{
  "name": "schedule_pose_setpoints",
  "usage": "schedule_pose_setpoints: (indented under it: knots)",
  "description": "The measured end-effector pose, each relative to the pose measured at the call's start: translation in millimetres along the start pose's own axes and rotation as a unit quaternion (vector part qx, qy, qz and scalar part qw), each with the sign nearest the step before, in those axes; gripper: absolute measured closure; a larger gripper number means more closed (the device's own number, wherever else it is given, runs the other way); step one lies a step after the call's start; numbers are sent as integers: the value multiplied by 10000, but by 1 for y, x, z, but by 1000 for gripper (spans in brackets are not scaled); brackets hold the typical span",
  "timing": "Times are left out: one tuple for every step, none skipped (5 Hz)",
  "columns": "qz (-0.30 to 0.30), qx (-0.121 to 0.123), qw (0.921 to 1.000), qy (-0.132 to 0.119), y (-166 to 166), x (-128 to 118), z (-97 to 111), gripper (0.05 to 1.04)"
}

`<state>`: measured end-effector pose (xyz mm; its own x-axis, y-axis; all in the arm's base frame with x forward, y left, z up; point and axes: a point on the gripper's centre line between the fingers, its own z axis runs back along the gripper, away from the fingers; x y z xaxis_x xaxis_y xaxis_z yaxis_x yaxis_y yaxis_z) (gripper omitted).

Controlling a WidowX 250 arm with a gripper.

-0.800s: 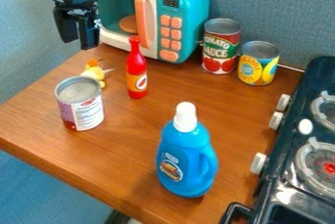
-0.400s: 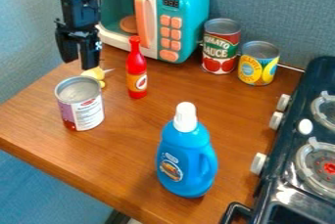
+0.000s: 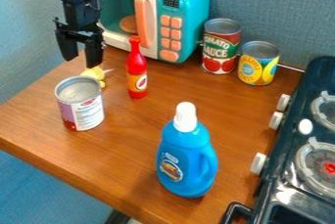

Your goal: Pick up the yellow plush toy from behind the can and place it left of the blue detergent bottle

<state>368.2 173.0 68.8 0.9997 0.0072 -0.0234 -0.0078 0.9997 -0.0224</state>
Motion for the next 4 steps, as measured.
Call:
schedule_pose_setpoints:
  knots:
    - [116,49,9998,-161,-8,9,-9,83]
    - [228,-16,9996,-138,-10,12,-21,83]
    - [334,-1,9994,18,-9,10,-33,83]
    - [528,160,9981,287,-2,13,-46,83]
